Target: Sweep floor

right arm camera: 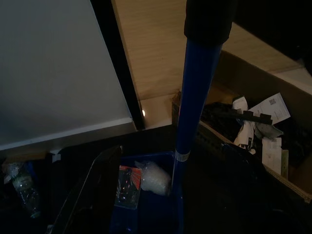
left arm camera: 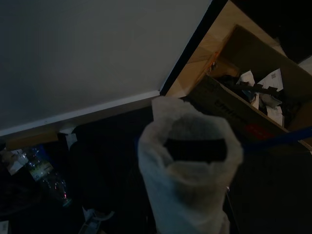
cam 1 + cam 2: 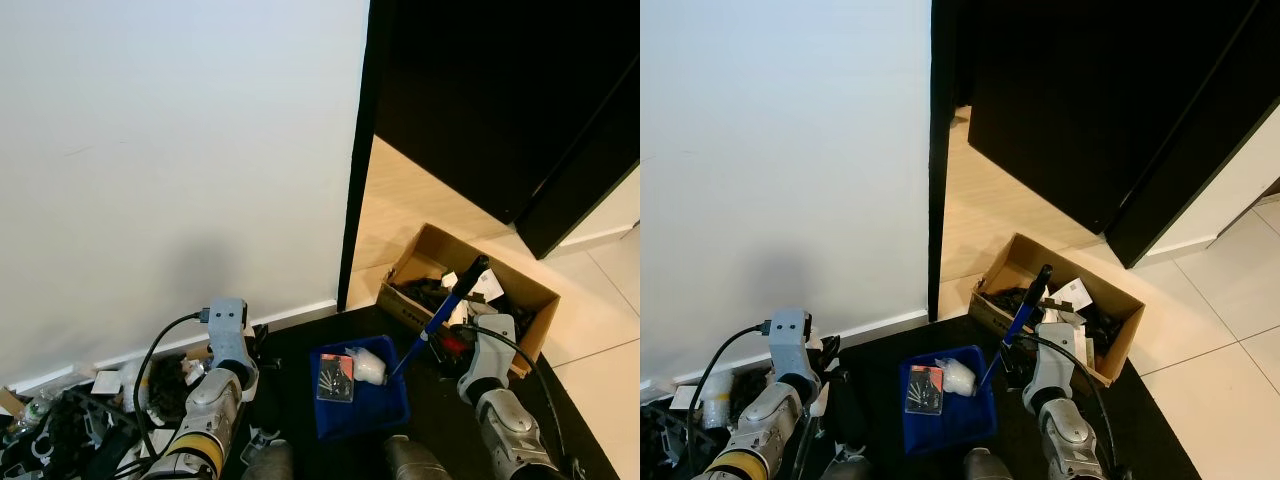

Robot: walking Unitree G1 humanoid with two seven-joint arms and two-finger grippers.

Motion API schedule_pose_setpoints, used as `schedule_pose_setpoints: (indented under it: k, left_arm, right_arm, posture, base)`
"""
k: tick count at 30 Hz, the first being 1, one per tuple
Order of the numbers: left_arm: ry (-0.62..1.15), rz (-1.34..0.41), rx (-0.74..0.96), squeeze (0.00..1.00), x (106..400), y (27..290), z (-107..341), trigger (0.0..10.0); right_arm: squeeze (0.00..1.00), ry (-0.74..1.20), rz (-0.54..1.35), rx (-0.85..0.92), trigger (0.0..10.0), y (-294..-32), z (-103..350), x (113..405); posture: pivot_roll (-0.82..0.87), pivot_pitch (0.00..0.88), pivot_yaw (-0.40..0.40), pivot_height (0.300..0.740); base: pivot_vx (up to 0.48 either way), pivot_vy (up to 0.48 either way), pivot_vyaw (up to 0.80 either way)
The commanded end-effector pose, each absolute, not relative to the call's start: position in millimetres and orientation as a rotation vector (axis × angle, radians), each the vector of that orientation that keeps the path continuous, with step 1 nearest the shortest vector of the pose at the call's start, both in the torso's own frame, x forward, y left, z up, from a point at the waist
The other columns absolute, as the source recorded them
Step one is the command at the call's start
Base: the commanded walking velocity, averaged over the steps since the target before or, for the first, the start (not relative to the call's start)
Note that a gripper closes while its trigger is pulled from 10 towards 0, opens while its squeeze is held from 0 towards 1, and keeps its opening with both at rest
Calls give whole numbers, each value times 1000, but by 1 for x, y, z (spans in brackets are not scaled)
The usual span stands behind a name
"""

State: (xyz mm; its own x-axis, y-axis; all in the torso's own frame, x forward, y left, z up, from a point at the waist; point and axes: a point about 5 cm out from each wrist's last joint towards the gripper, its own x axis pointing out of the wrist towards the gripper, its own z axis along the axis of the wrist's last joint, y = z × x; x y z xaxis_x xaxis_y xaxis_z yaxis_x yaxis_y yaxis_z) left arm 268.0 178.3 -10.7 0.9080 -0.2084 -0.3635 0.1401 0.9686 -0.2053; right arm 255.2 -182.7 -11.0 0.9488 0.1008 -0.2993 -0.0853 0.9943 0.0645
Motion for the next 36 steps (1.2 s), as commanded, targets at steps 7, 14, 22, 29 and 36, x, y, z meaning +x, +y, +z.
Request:
schedule_pose_setpoints:
  k: [7,14,22,29,36]
  left_arm:
    - [428,-178,-185,0,262,176,-18,10000]
    - [427,-177,-184,0,262,177,-17,10000]
    - [426,-178,-185,0,262,176,-17,10000]
    - [425,-177,-186,0,262,176,-18,10000]
    - [425,-177,-187,0,262,176,-17,10000]
  right_arm:
    - [0,345,76,58,10000,-187,-17,250]
    - [0,343,75,58,10000,-186,-17,250]
    - [0,343,74,58,10000,-186,-17,250]
    - [0,343,74,57,10000,-186,-17,250]
    - [0,343,74,57,10000,-186,-17,250]
  posture:
    - [23,157,-15,740]
    - [23,159,-14,740]
    - [23,161,-14,740]
    - [24,163,-16,740]
    - [23,164,-16,740]
  base:
    - [0,0,0]
    - [0,0,0]
    - [0,0,0]
    - [0,0,0]
    - [0,0,0]
